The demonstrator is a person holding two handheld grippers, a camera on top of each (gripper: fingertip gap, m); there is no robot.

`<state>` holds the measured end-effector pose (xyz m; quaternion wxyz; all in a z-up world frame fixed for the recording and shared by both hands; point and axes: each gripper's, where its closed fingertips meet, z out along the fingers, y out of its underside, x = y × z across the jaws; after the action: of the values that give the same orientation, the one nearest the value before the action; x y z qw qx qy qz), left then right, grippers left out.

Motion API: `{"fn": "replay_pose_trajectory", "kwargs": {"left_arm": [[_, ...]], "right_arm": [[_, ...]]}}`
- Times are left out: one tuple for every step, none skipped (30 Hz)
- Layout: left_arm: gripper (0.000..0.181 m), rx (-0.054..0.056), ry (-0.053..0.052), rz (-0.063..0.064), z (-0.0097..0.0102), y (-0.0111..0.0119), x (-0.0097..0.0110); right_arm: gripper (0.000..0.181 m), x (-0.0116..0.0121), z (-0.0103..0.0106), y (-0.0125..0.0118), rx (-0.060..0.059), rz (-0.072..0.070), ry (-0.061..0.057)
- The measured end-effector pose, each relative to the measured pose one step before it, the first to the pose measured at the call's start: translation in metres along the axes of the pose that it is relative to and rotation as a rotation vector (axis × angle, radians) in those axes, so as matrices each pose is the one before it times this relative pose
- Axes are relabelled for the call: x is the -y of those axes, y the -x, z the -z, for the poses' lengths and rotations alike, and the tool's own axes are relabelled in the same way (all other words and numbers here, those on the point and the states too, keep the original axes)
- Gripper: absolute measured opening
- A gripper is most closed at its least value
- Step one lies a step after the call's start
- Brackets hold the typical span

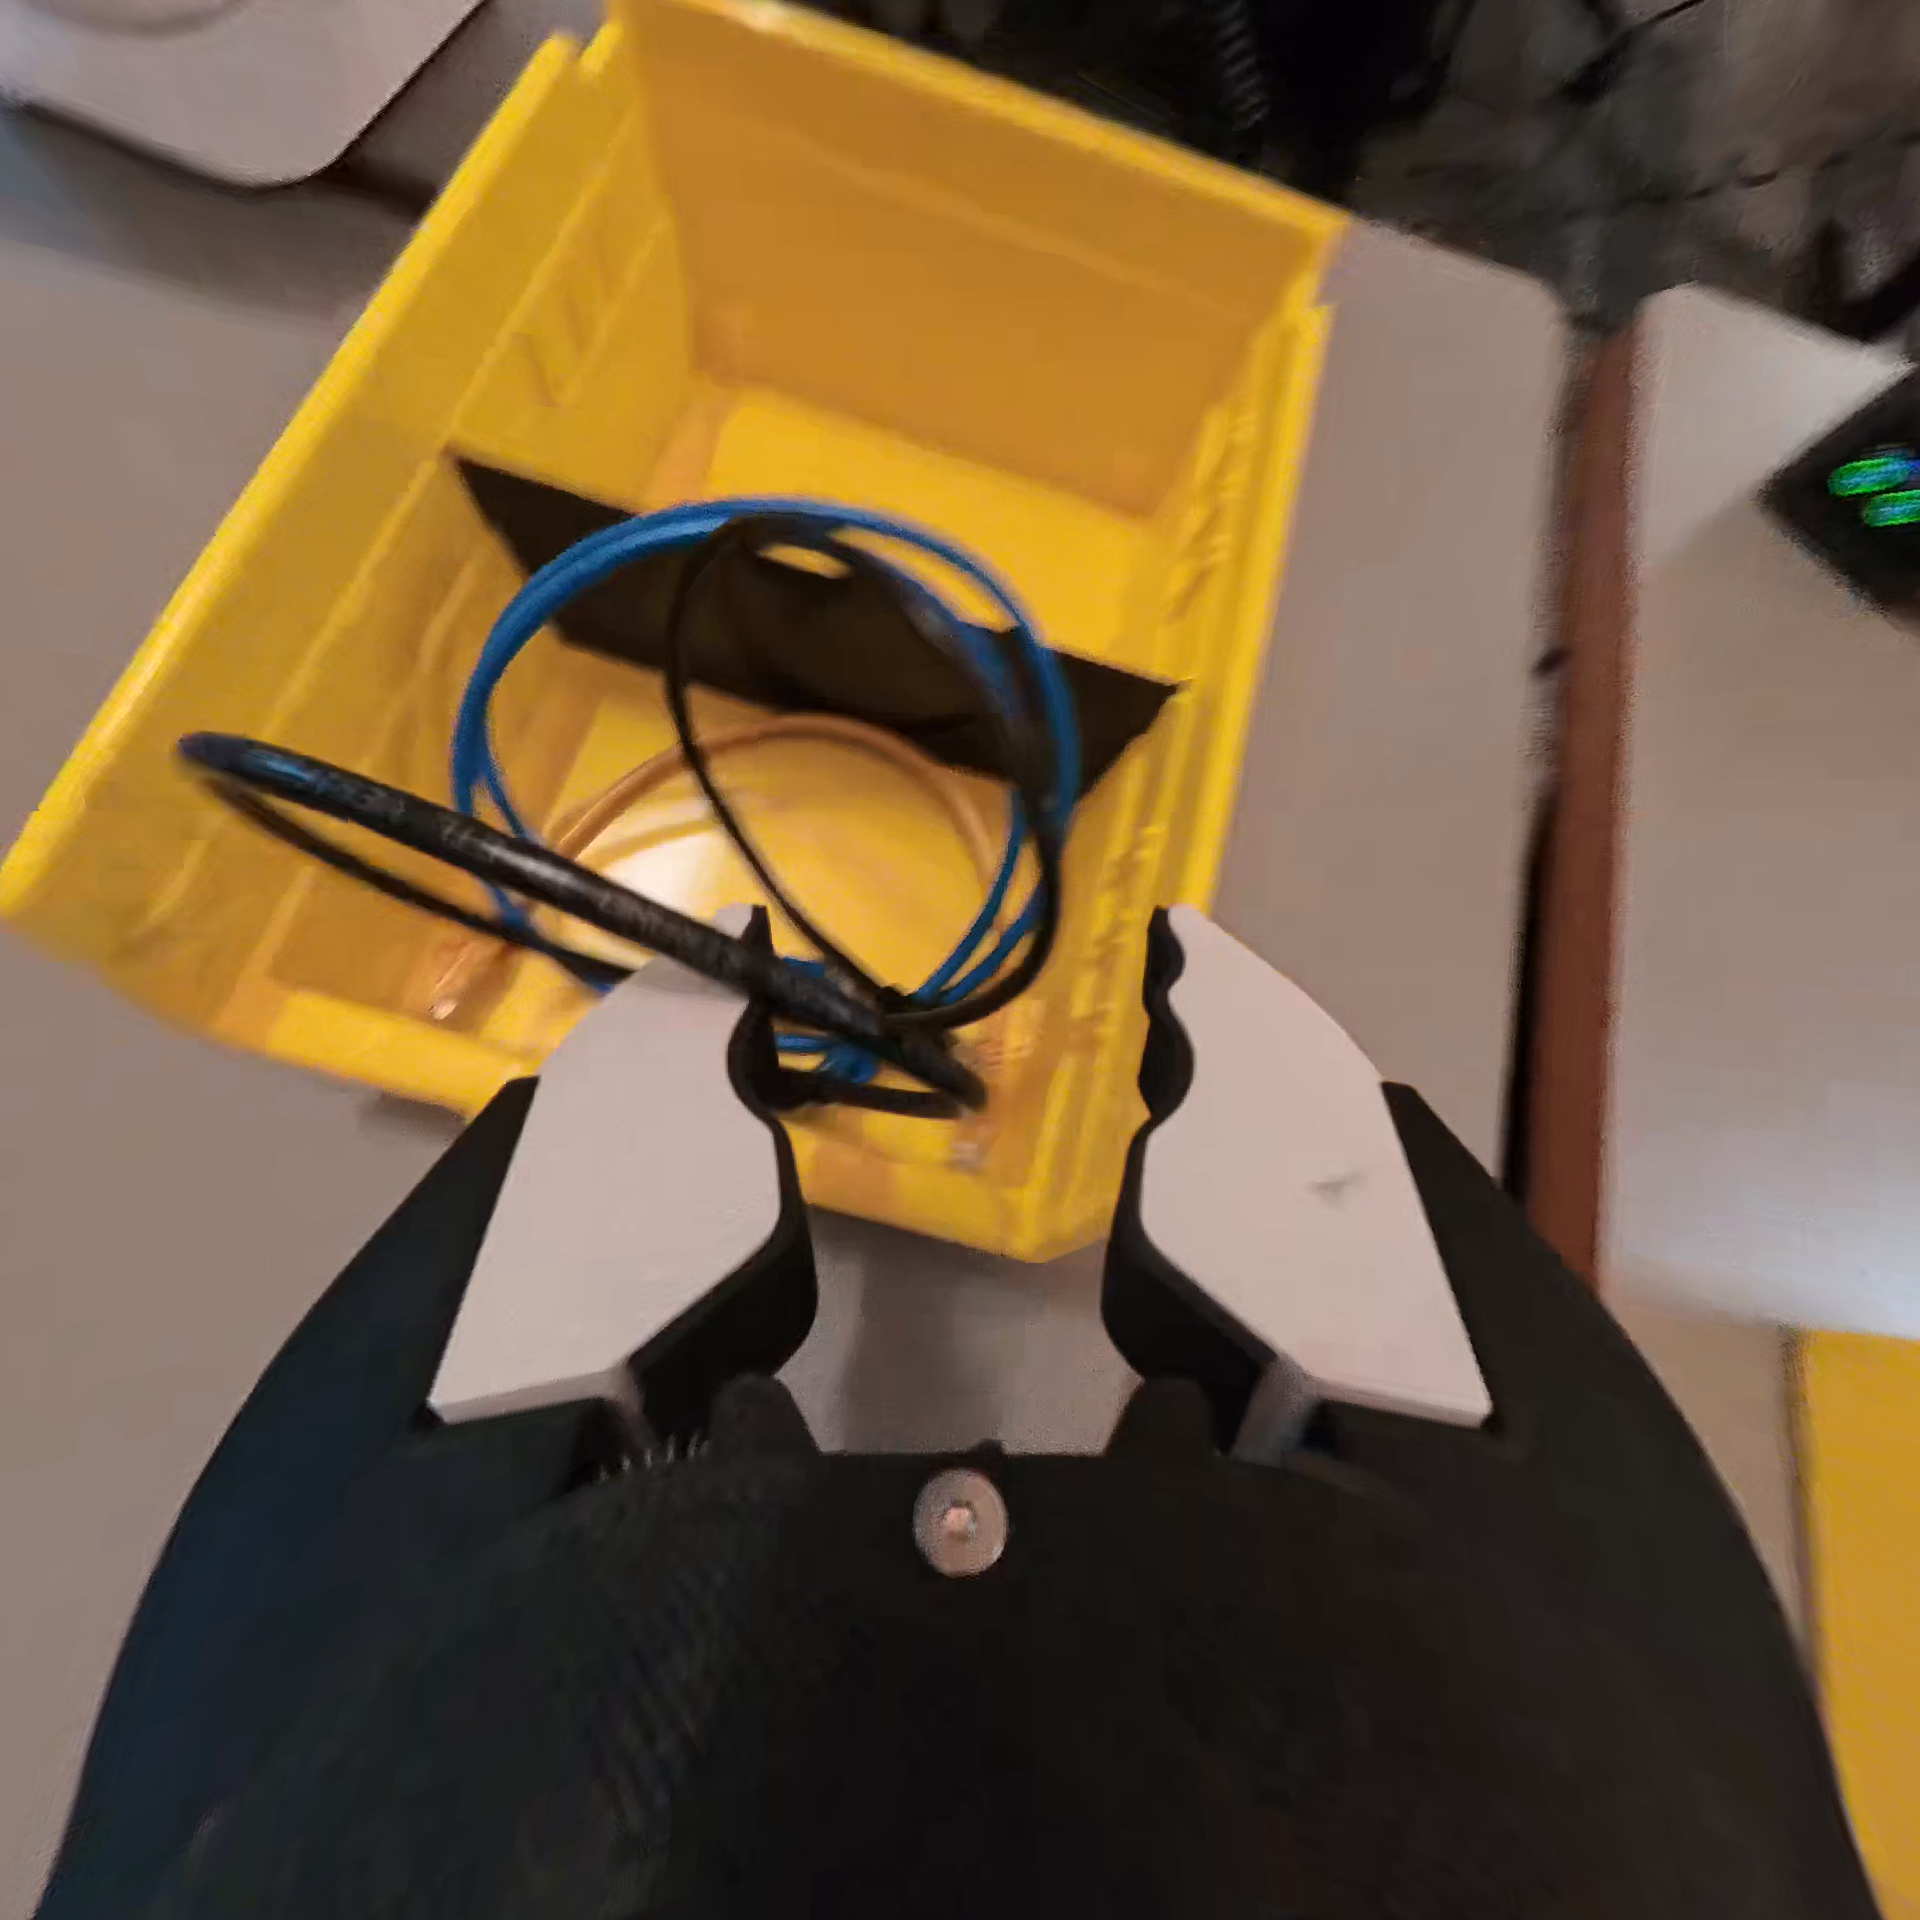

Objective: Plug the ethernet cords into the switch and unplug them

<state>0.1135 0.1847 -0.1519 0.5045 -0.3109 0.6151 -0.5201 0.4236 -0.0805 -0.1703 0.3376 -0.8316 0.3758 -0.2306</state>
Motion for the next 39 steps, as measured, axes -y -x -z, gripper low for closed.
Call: {"fn": "replay_pose_trajectory", "kwargs": {"left_arm": [[0.061, -0.0045, -0.0013, 0.0006, -0.00024, -0.00084, 0.00001], [0.061, -0.0092, 0.0027, 0.0026, -0.00043, -0.00138, -0.00038], [0.061, -0.002, 0.0017, -0.0004, -0.00029, -0.00056, -0.00034], [0.061, 0.0, -0.0007, -0.004, -0.00012, -0.00026, 0.00005], [0.061, -0.0041, 0.0019, -0.0016, -0.00025, -0.00062, -0.0003], [0.061, -0.0058, 0.0019, 0.0004, -0.0003, -0.0005, -0.00025], [0.061, -0.001, -0.0008, 0.0009, 0.00002, 0.00032, 0.00005], [0.061, 0.0, -0.0009, 0.0029, 0.00003, 0.00058, -0.00013], [0.061, -0.006, 0.0016, 0.0079, -0.00021, 0.0, -0.00063], [0.061, -0.0059, 0.0012, 0.0138, -0.00015, 0.00007, -0.0007], [0.061, -0.0034, -0.0016, 0.0171, 0.0, 0.00038, -0.00068], [0.061, -0.0059, -0.0001, 0.0186, -0.00008, 0.00018, -0.0012], [0.061, -0.0071, 0.003, 0.0166, -0.0001, 0.00004, -0.00164], [0.061, -0.0113, 0.0068, 0.0123, -0.00024, -0.00042, -0.00205], [0.061, -0.0171, 0.01, 0.0069, -0.00015, -0.00085, -0.00213], [0.061, -0.0274, 0.0115, 0.0024, -0.00017, -0.00185, -0.00168], [0.061, -0.0437, 0.0093, 0.004, -0.00002, -0.00354, -0.00067], [0.061, -0.0589, 0.0002, 0.0095, 0.00033, -0.0054, 0.00094], [0.061, -0.0765, -0.0075, 0.0187, 0.00076, -0.00788, 0.00212], [0.061, -0.0763, -0.0168, 0.0239, 0.00117, -0.00843, 0.00332], [0.061, -0.0799, -0.0192, 0.0272, 0.00121, -0.00957, 0.00351], [0.061, -0.08, -0.0171, 0.0292, 0.00128, -0.01019, 0.0034], [0.061, -0.0623, -0.017, 0.0197, 0.00117, -0.00856, 0.00329], [0.061, -0.0385, -0.0128, 0.0101, 0.00092, -0.00573, 0.00278], [0.061, -0.0317, -0.001, 0.0064, 0.00074, -0.00487, 0.00126], [0.061, -0.0274, 0.0135, 0.0018, 0.0003, -0.00435, -0.00051], [0.061, -0.0144, 0.0172, -0.0112, 0.00016, -0.00301, -0.00133], [0.061, -0.0043, 0.0102, -0.0159, -0.0001, -0.00201, -0.00055], [0.061, -0.0086, 0.0052, -0.009, -0.00013, -0.00227, -0.00003], [0.061, -0.0104, 0.0007, -0.0036, -0.00009, -0.00231, 0.00061], [0.061, -0.0007, -0.0068, -0.006, -0.00012, -0.00082, 0.00136], [0.061, 0.0034, -0.005, -0.0027, -0.00005, 0.00012, 0.00078], [0.061, -0.0006, -0.0003, 0.0019, -0.00012, -0.00004, 0.00013], [0.061, -0.0002, 0.0021, 0.0016, 0.00005, 0.00002, -0.00039], [0.061, 0.0033, 0.0017, -0.0016, 0.0003, 0.00041, -0.00041], [0.061, 0.0, 0.0015, -0.0014, 0.00045, 0.00005, -0.0005], [0.061, 0.0013, -0.0001, -0.0039, 0.00061, 0.00032, -0.0003], [0.061, 0.0041, 0.0053, -0.0089, 0.00059, 0.00035, -0.00101], [0.061, 0.0023, 0.0078, -0.0079, 0.00028, 0.00009, -0.00142]], "right_arm": [[0.068, 0.00494, 0.00431, -0.01102, -0.0442, -0.0058, -0.0096], [0.069, 0.00166, 0.0032, -0.00512, -0.0015, -0.0013, 0.0143], [0.07, -0.00205, 0.00275, 0.00047, 0.033, -0.0043, 0.0353], [0.073, -0.00439, 0.00237, 0.00181, 0.0367, -0.0036, 0.0464], [0.076, -0.00371, 0.00223, 0.00328, 0.0346, 0.0137, 0.0326], [0.077, -0.00288, 0.00213, 0.00594, 0.0379, 0.0273, 0.0146], [0.08, -0.00303, 0.00226, 0.00668, 0.0294, 0.0238, 0.009], [0.084, -0.00234, 0.00193, 0.00702, 0.0223, 0.0264, 0.0027], [0.085, -0.00163, 0.00176, 0.0076, 0.0164, 0.0343, -0.0051], [0.088, -0.00224, 0.00198, 0.00686, 0.004, 0.0304, -0.0034], [0.093, -0.00034, 0.00207, 0.00537, -0.0087, 0.0348, -0.0087], [0.097, 0.00101, 0.00222, 0.00442, -0.0185, 0.0402, -0.0176], [0.097, 0.00076, 0.00264, 0.00601, -0.0076, 0.0304, -0.0131], [0.097, 0.00243, 0.00335, 0.00942, 0.0137, 0.0249, -0.0139], [0.098, 0.00771, 0.00541, 0.01276, 0.0173, 0.0417, -0.0423], [0.098, 0.01555, 0.00656, 0.01958, 0.0279, 0.0664, -0.0911], [0.098, 0.02025, 0.00523, 0.03118, 0.0753, 0.097, -0.1163], [0.095, 0.0204, 0.00194, 0.04152, 0.1272, 0.1057, -0.1142], [0.095, 0.02106, -0.00478, 0.03909, 0.1128, 0.0701, -0.1044], [0.095, 0.01967, -0.01068, 0.03309, 0.0883, 0.0396, -0.0912], [0.095, 0.01746, -0.01323, 0.03055, 0.0857, 0.0301, -0.0909], [0.093, 0.0143, -0.01416, 0.02483, 0.0685, 0.0177, -0.0863], [0.092, 0.01073, -0.01416, 0.02043, 0.0622, 0.0018, -0.0743], [0.089, 0.00707, -0.01333, 0.01803, 0.0686, -0.0072, -0.0591], [0.083, 0.00286, -0.01221, 0.01359, 0.0585, -0.0017, -0.0372], [0.079, -0.00064, -0.01077, 0.00884, 0.0422, 0.0067, -0.0182], [0.078, -0.00215, -0.00868, 0.00299, 0.0139, 0.0026, -0.0057], [0.075, -0.00025, -0.00599, 0.00125, 0.0086, -0.0095, -0.0126], [0.069, 0.00045, -0.00414, 0.00309, 0.0236, -0.0101, -0.0137], [0.065, -0.00072, -0.00286, 0.00075, 0.0092, -0.0086, -0.0012], [0.064, -0.00218, -0.00187, -0.00154, -0.0061, -0.0041, 0.0125], [0.063, -0.00259, -0.00135, 0.00088, 0.0107, 0.0006, 0.0146], [0.062, -0.0018, -0.00113, 0.00226, 0.0173, 0.0016, 0.0095], [0.061, -0.00121, -0.00105, -0.00067, -0.005, 0.0021, 0.0062], [0.061, -0.00173, -0.0009, -0.00066, -0.004, -0.0009, 0.0091], [0.061, -0.00104, -0.00091, -0.00019, -0.0007, -0.0025, 0.0077], [0.06, -0.00034, -0.00067, -0.00003, -0.0005, 0.0092, 0.0062], [0.06, -0.00146, -0.00071, -0.00023, -0.0014, 0.0043, 0.0176], [0.06, -0.00221, -0.00065, -0.00002, -0.0014, 0.004, 0.023]]}}
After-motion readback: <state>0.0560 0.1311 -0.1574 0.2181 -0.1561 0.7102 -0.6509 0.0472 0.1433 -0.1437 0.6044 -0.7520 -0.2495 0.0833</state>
